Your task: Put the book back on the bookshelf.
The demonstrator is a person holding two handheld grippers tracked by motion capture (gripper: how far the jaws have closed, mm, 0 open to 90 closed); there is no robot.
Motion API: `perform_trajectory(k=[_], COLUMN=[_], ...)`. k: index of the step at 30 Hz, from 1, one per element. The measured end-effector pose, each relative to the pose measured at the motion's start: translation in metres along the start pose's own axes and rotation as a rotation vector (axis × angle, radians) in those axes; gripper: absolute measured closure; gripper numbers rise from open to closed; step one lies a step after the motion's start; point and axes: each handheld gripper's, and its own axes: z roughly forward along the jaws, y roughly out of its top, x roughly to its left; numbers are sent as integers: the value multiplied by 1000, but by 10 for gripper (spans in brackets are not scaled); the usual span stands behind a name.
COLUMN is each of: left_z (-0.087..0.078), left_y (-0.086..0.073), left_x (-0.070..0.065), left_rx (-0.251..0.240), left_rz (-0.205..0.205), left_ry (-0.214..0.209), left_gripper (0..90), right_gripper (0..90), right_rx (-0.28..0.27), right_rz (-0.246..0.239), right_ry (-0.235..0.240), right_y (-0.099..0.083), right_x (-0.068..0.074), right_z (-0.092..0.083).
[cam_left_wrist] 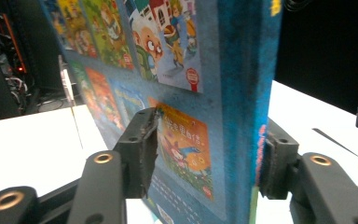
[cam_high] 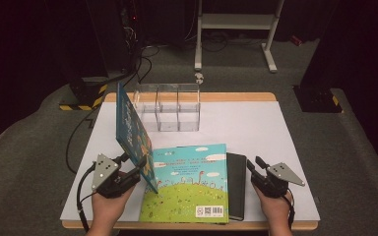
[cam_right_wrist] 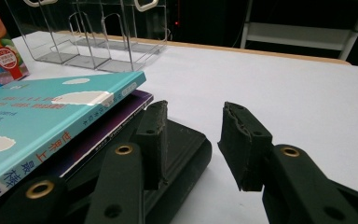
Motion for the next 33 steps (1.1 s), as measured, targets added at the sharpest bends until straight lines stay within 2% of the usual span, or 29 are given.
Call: perform_trajectory(k=[1,4,10,13,15,18,19,20,21,24,25,26,27,33], left_z=[-1,-3,-6,-7,-8,-11,-12,-13,-13,-14,-14,-15,-16,-24], left_y=[0,1,4,4,5,6,7,8,8,7,7,9,10,7], left_x=[2,6,11,13,15,18,21,24,25,25,26,30,33,42], left_rx=[-10,-26,-9,-15,-24,-58,-61,-51,-50,-57,-62,-60,-60,-41], left_rz=[-7,6,26,17,-2,48,50,25,23,75,67,48,48,86], left_ry=[5,29,40,33,31,94,102,84,80,117,125,122,117,75], left_gripper=[505,526,563,621,668,766,789,786,782,811,819,817,817,815], right_gripper=[606,609,613,613,614,615,616,616,617,617,617,618,618,617], right_rx=[1,3,3,3,3,0,0,0,-1,3,4,5,4,12], right_rz=[-1,-6,-3,1,0,0,2,2,1,0,0,-1,-1,4], right_ry=[1,8,16,18,20,22,23,24,24,25,26,26,26,26], right_y=[0,0,0,0,0,0,0,0,0,0,0,0,0,-1], right_x=[1,2,4,5,5,5,5,5,6,6,6,6,7,6], right_z=[0,2,3,3,3,3,2,2,2,3,3,3,3,4])
